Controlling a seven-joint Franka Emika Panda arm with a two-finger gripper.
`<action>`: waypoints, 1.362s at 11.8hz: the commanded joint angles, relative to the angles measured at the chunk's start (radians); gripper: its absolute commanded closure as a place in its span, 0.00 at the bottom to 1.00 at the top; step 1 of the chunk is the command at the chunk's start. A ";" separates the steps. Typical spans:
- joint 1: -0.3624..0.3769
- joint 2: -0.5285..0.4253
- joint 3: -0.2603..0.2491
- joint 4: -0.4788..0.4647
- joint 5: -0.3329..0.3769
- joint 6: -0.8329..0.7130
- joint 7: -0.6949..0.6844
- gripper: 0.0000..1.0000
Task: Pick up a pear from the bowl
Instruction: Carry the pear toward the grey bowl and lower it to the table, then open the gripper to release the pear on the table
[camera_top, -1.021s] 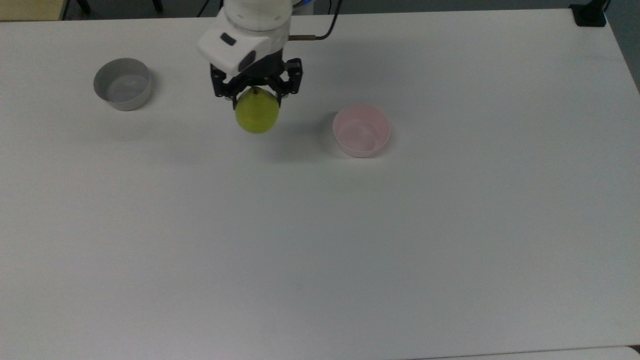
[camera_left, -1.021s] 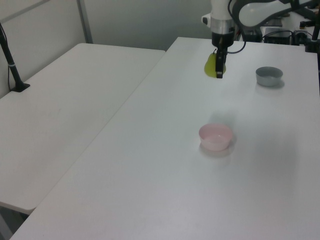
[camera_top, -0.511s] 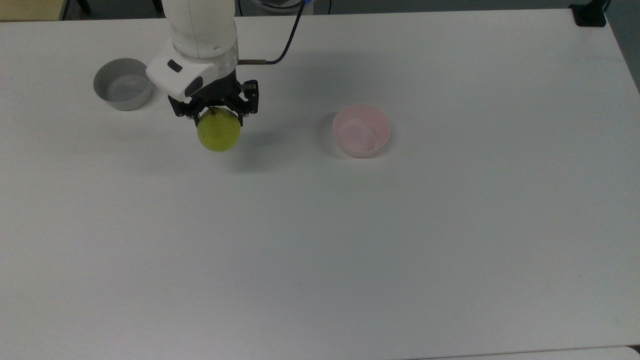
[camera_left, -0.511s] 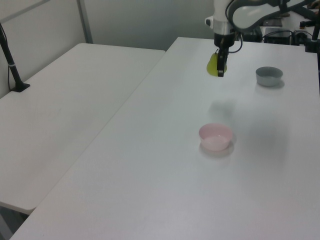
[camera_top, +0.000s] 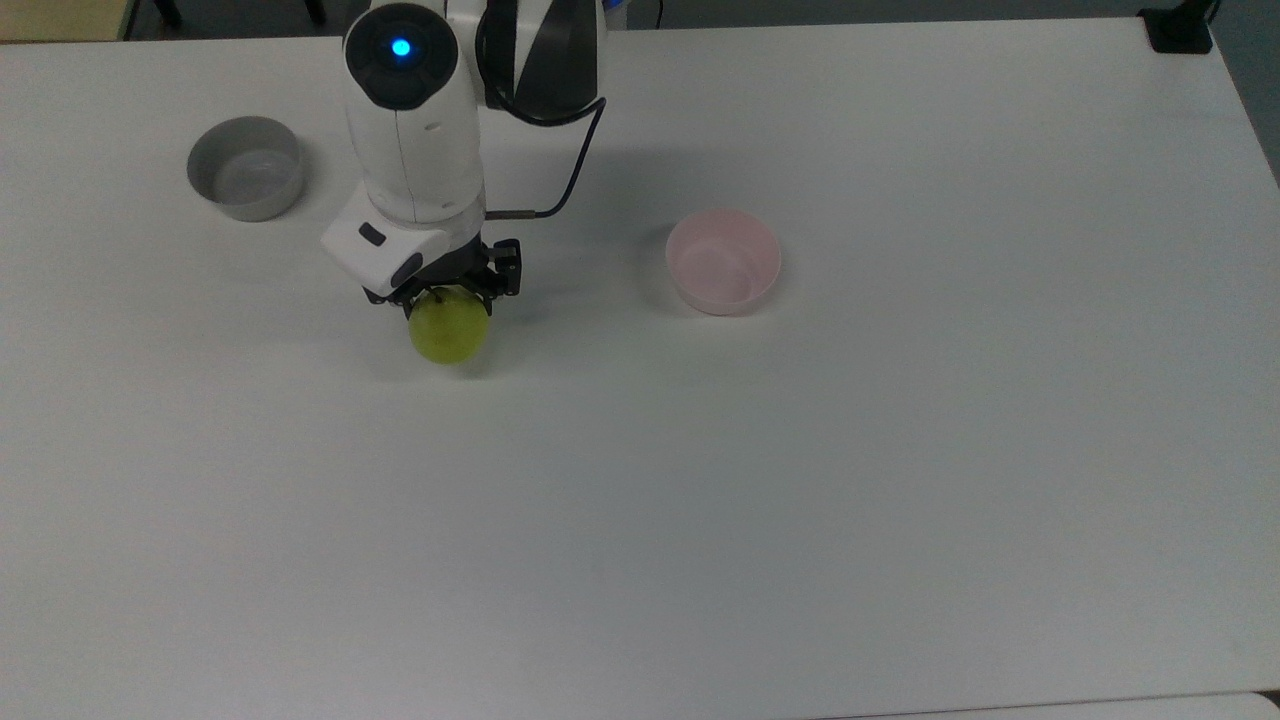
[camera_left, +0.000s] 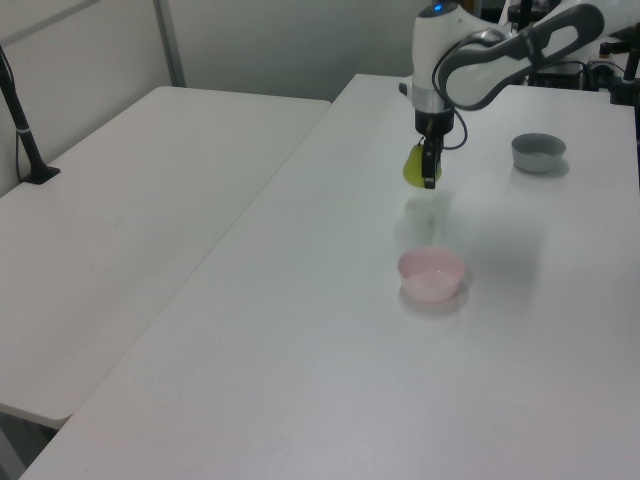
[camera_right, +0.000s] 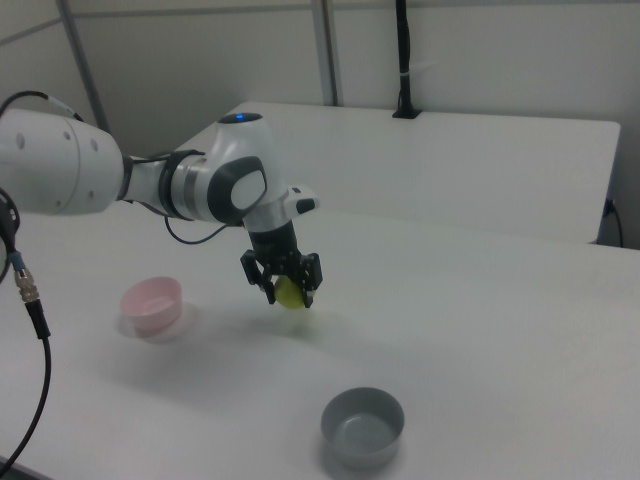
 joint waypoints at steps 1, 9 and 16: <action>0.000 0.060 -0.004 0.008 0.004 0.071 -0.014 0.65; -0.001 0.036 -0.004 0.010 0.003 0.036 -0.011 0.00; 0.015 -0.122 0.010 0.207 0.018 -0.377 0.010 0.00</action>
